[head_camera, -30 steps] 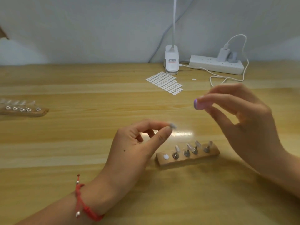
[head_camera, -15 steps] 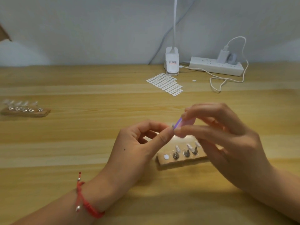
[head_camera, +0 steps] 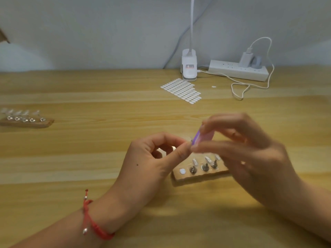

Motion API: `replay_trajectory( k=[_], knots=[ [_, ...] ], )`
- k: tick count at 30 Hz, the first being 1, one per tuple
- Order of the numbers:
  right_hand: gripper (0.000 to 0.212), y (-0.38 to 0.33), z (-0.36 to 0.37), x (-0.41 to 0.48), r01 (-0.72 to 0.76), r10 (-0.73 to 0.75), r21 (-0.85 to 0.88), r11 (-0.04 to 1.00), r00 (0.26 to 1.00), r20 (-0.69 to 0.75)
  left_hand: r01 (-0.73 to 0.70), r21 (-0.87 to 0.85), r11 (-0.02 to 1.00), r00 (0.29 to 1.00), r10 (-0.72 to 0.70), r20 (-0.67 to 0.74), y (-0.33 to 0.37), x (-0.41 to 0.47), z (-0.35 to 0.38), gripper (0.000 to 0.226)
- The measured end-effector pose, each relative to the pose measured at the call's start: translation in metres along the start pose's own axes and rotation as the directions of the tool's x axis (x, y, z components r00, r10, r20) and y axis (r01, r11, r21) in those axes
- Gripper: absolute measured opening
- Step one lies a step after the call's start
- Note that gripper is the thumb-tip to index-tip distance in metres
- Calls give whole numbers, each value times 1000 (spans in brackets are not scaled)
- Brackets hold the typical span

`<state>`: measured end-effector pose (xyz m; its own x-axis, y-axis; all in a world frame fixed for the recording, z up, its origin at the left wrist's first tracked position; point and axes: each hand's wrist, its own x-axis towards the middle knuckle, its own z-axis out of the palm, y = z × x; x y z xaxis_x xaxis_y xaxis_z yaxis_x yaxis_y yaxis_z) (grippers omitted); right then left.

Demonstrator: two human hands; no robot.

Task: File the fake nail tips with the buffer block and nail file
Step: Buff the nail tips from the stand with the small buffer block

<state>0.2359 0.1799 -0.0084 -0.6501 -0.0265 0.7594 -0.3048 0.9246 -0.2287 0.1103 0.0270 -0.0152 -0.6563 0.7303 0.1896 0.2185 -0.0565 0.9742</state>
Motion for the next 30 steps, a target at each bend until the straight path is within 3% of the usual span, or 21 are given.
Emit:
replay_trajectory(
  k=[8,12,18,25,30],
  knots=[
    [32,-1,3,-3,36,-37,16,999,998,49,-11,-12,1000,1000,11,-7,-1,-1,-1,32],
    [41,0,3,-1,-19,18,12,1000,1000,10,-16,8,1000,1000,16,3,-2,-2,-1,29],
    [25,12,-12,7,-100,101,16,995,991,-86,-1,19,1000,1000,1,28,-3,-2,-2,32],
    [34,12,-4,0,-149,149,18,989,987,-59,21,-25,999,999,-20,44,-2,-1,-1,29],
    [30,0,2,-6,-51,51,81,995,999,-3,27,-62,998,998,-23,62,-3,0,-1,33]
  ],
)
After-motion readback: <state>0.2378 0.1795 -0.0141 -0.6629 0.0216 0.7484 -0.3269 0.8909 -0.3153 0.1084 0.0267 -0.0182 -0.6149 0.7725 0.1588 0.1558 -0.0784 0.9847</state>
